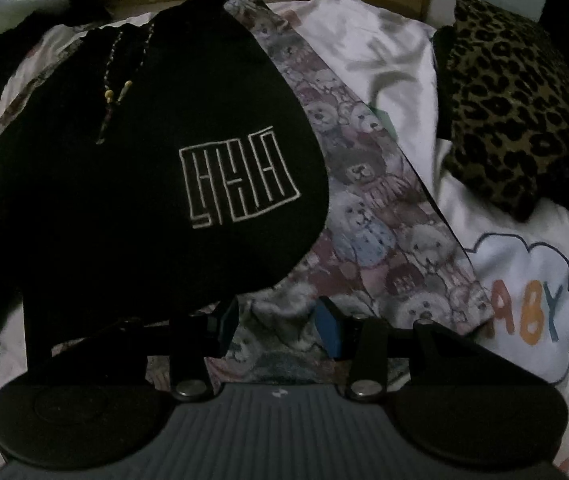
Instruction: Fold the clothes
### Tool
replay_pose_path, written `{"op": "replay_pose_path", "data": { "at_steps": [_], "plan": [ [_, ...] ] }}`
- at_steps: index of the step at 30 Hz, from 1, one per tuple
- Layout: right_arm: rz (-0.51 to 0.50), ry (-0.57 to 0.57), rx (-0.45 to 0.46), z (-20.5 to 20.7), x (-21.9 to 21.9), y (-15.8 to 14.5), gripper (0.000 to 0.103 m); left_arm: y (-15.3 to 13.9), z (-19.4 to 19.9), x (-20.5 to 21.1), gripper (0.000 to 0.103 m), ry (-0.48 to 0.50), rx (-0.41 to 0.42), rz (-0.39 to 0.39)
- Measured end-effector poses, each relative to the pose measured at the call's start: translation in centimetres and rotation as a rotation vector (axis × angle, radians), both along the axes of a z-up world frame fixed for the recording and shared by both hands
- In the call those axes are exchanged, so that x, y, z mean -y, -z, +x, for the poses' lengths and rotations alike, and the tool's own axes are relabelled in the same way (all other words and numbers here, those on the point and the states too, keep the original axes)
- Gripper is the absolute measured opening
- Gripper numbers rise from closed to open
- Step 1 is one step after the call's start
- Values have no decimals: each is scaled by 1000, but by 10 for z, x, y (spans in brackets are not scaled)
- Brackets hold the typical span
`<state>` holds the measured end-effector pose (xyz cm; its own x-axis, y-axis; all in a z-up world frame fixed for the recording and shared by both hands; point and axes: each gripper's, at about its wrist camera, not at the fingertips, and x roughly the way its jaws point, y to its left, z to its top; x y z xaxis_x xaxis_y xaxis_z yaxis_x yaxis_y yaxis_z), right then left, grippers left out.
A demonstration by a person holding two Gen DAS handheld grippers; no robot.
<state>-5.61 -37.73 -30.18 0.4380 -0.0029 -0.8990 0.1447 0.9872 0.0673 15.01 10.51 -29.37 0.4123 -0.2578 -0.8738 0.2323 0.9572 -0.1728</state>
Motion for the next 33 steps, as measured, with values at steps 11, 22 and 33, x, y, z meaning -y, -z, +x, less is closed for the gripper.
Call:
{"op": "replay_pose_path", "data": {
  "at_steps": [11, 22, 33],
  "plan": [
    [18, 11, -27, 7, -1, 13, 50, 16, -19, 51, 46, 151, -43, -36],
    [6, -61, -140, 32, -22, 35, 101, 48, -24, 83, 103, 249, -98, 17],
    [-10, -38, -155, 42, -28, 18, 84, 39, -16, 88, 80, 208, -108, 43]
  ]
}}
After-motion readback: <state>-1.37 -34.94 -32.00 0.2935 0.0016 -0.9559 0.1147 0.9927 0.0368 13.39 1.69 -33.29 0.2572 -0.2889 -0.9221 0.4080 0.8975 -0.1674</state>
